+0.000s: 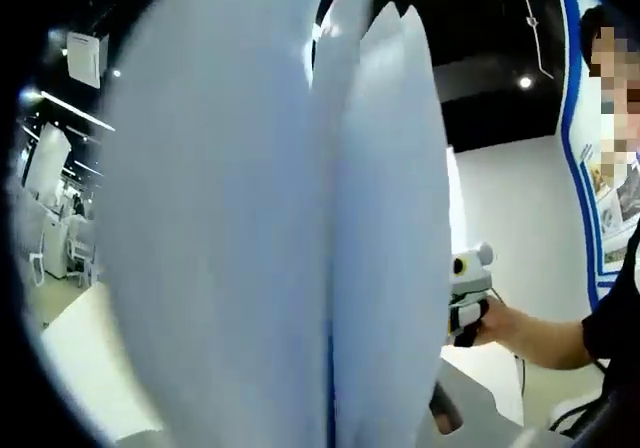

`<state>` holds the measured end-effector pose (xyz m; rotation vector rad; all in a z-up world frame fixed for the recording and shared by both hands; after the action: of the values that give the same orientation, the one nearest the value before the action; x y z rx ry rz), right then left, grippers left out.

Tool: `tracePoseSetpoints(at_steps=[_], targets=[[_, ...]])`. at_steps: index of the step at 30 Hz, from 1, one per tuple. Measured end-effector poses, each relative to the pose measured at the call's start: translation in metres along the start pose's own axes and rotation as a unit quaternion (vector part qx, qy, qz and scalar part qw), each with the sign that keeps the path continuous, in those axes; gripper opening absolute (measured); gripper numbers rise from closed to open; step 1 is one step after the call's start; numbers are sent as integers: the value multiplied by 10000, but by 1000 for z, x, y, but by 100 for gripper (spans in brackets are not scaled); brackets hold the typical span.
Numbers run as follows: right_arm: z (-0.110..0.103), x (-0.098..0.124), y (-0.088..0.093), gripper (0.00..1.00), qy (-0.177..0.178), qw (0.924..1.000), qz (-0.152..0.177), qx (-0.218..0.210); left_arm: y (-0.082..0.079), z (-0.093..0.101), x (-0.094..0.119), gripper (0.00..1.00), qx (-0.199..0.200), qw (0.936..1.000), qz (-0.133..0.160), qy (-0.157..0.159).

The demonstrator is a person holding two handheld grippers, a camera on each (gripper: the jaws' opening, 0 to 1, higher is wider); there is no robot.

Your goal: Organize the stack of printing papers by aligning and flattening the scattered papers on the table

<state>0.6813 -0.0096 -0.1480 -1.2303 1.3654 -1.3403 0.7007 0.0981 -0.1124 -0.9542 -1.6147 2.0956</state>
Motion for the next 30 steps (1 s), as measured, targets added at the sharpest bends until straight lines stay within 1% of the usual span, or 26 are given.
tracePoseSetpoints(at_steps=[1, 4, 7, 8, 11, 12, 13, 14, 15, 16, 17, 18, 20, 23, 26, 28, 29, 30], targets=[[-1, 1, 0, 0, 76, 9999, 36, 70, 1, 0, -1, 6, 9, 10000, 20, -25], [-3, 3, 2, 0, 252, 9996, 129, 88, 4, 2, -4, 6, -74, 9999, 102, -54], [-6, 4, 10, 0, 363, 9992, 67, 179, 11, 0, -7, 6, -162, 9998, 107, -101], [-5, 4, 13, 0, 442, 9988, 58, 180, 18, -1, -8, 7, -170, 9998, 66, -120], [-7, 5, 24, 0, 484, 9986, -44, 220, 37, -5, -6, 10, -30, 9997, -161, -177], [-8, 5, 28, 2, 482, 9984, -93, 263, 43, -5, -5, 12, 43, 9996, -202, -174], [-10, 5, 33, 4, 445, 9984, -160, 315, 48, -4, -3, 14, 178, 9994, -254, -144], [-12, 5, 37, 5, 428, 9984, -185, 334, 51, 0, -1, 16, 253, 9993, -271, -45], [-14, 6, 40, 6, 396, 9984, -212, 357, 51, 4, 1, 20, 218, 9995, -241, 43], [-18, 6, 46, 6, 336, 9984, -288, 365, 52, 8, 4, 22, 102, 9996, -241, 120], [-19, 8, 50, 7, 349, 9981, -341, 372, 54, 12, 7, 24, 0, 9995, -260, 174], [-18, 9, 54, 10, 378, 9977, -392, 401, 56, 14, 8, 27, 0, 9993, -306, 222], [-16, 12, 62, 15, 411, 9968, -527, 428, 61, 19, 11, 30, 43, 9980, -506, 377], [-11, 17, 66, 16, 447, 9967, -574, 347, 59, 19, 12, 32, -7, 9977, -536, 403], [-7, 21, 62, 18, 449, 9979, -431, 189, 51, 16, 12, 31, 10, 9979, -498, 412], [-6, 21, 58, 21, 428, 9986, -287, 77, 41, 16, 10, 31, 103, 9981, -375, 469], [-6, 20, 57, 21, 384, 9990, -223, -30, 36, 18, 10, 31, 227, 9979, -260, 556], [-8, 19, 58, 21, 328, 9992, -218, -91, 33, 19, 9, 31, 353, 9974, -208, 593]])
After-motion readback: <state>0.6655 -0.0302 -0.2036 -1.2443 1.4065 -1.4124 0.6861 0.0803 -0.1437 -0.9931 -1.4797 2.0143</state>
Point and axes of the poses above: the point that each gripper's makers call its tool centre point, and the gripper's own axes: x roughly backward along the fingers, z roughly to its right, y roughly out of its underside, the point moved 1 cm from there along x, roughly backward along the fingers, and after that the axes turned 8 degrees about -y, right-handed, at the moved point
